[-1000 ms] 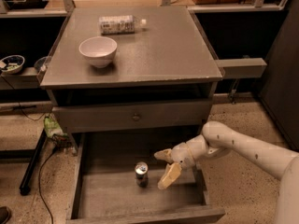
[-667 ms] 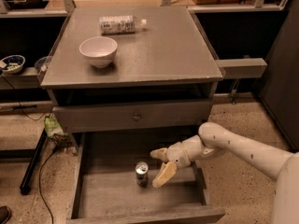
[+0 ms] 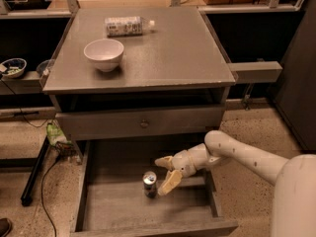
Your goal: Pick redbull can from middle drawer and place on counter
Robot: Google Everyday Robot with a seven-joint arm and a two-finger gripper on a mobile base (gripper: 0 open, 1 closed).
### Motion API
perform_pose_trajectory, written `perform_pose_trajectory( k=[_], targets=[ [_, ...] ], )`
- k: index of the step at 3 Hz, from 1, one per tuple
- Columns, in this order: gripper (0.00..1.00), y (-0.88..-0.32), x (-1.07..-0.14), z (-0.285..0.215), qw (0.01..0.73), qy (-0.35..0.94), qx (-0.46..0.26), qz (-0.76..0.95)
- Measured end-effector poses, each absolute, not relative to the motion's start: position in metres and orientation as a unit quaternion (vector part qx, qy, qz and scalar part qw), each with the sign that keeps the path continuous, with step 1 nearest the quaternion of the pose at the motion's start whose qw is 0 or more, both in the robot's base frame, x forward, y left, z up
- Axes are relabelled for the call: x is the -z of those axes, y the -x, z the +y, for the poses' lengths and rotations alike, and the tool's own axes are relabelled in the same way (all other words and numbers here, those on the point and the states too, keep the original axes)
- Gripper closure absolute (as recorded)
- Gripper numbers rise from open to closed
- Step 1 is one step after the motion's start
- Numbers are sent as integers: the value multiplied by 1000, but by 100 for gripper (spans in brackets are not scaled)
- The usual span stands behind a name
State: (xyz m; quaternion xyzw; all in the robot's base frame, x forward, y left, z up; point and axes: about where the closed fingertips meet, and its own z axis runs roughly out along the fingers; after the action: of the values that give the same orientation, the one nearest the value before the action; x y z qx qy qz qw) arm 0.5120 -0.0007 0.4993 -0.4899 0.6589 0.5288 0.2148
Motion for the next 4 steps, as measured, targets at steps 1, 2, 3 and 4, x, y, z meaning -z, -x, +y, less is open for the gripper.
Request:
perform_pose_trajectory(
  k=[1, 2, 3, 4],
  targets=[
    [0, -514, -492, 1, 217, 488, -532, 657],
    [0, -514, -492, 1, 217, 488, -532, 657],
    [0, -504, -476, 4, 212, 475, -548, 655],
    [0, -504, -476, 4, 212, 475, -548, 655]
  ],
)
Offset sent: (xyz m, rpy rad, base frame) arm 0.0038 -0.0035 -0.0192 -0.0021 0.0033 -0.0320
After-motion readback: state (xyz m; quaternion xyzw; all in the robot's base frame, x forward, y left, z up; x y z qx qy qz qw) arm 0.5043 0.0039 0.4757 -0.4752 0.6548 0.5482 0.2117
